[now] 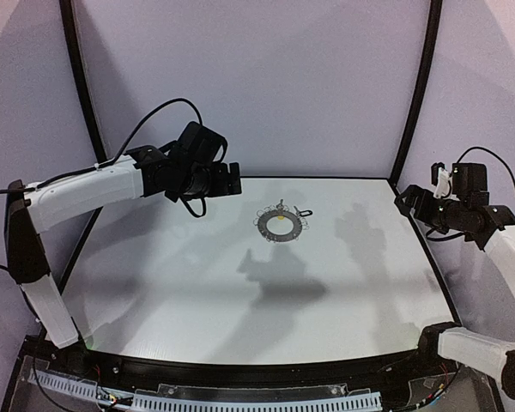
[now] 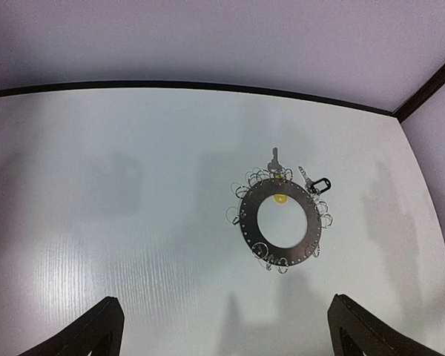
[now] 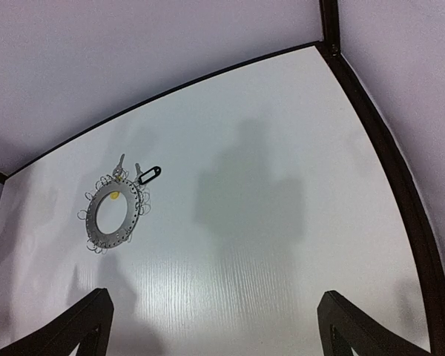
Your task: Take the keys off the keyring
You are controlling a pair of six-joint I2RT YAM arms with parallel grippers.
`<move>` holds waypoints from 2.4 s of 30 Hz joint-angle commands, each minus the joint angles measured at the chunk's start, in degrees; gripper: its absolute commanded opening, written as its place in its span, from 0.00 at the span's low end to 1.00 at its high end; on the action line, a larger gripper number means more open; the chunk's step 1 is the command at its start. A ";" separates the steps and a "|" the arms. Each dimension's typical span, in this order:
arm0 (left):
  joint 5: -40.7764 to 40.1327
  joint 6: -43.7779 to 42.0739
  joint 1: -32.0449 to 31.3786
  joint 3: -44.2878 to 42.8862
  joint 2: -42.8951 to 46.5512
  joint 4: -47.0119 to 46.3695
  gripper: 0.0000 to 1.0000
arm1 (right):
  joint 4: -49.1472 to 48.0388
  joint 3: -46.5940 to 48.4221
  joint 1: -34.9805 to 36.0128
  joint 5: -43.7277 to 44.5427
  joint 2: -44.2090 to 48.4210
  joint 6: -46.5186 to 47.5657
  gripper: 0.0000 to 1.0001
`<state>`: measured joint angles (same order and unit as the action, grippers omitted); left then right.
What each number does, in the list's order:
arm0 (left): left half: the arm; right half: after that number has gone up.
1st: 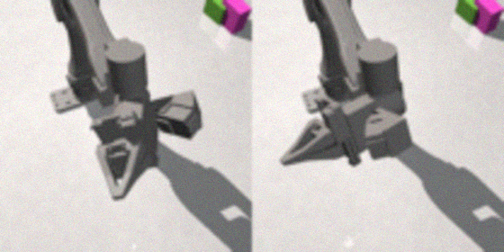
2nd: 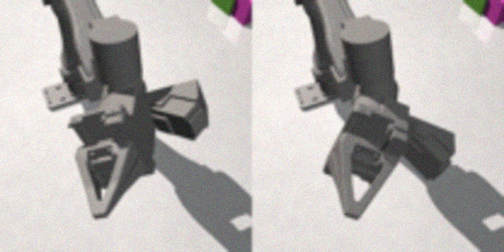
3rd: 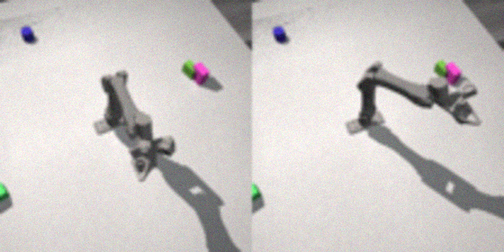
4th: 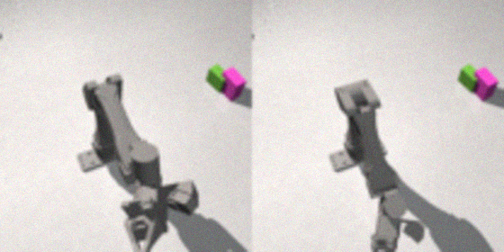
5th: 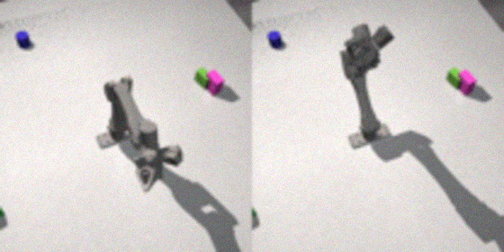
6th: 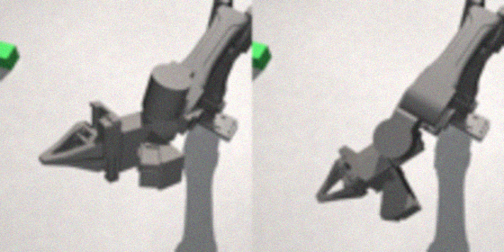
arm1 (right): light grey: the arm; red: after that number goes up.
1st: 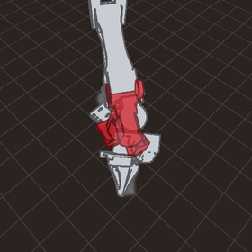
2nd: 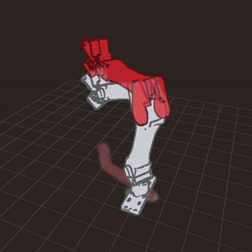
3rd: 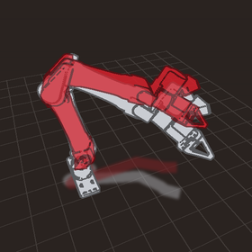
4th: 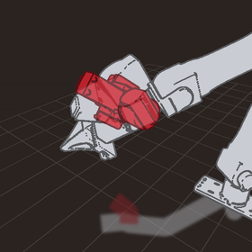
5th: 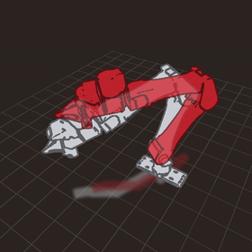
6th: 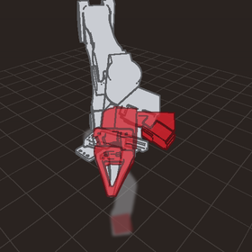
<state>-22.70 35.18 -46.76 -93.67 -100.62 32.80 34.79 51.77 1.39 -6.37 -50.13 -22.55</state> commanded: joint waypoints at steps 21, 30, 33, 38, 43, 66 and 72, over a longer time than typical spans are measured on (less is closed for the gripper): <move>2.75 3.80 2.28 7.75 6.77 1.79 0.99 | -12.96 10.08 12.14 -7.84 -27.15 6.07 0.98; 2.17 5.78 2.63 13.60 10.38 1.65 0.99 | -10.59 30.97 19.68 -7.58 -55.91 11.99 0.98; 1.92 6.71 2.77 15.23 11.44 1.71 0.99 | -9.33 38.16 20.66 -6.78 -64.54 11.66 0.98; 1.71 8.05 3.02 17.01 12.26 1.91 0.99 | -8.10 45.57 21.13 -4.75 -72.62 8.51 0.93; 1.48 9.16 3.04 18.48 12.89 1.59 0.99 | -6.61 49.48 23.29 -1.15 -77.07 7.84 0.83; 1.44 8.89 2.99 18.94 13.11 1.51 1.00 | -3.56 56.74 23.81 4.48 -85.09 3.96 0.30; 1.13 8.86 3.05 19.13 13.43 1.66 1.00 | -3.22 56.33 24.65 4.95 -85.36 4.27 0.31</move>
<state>-20.67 44.01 -43.99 -75.57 -89.97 33.89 30.61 107.35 24.99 -2.63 -134.06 -18.11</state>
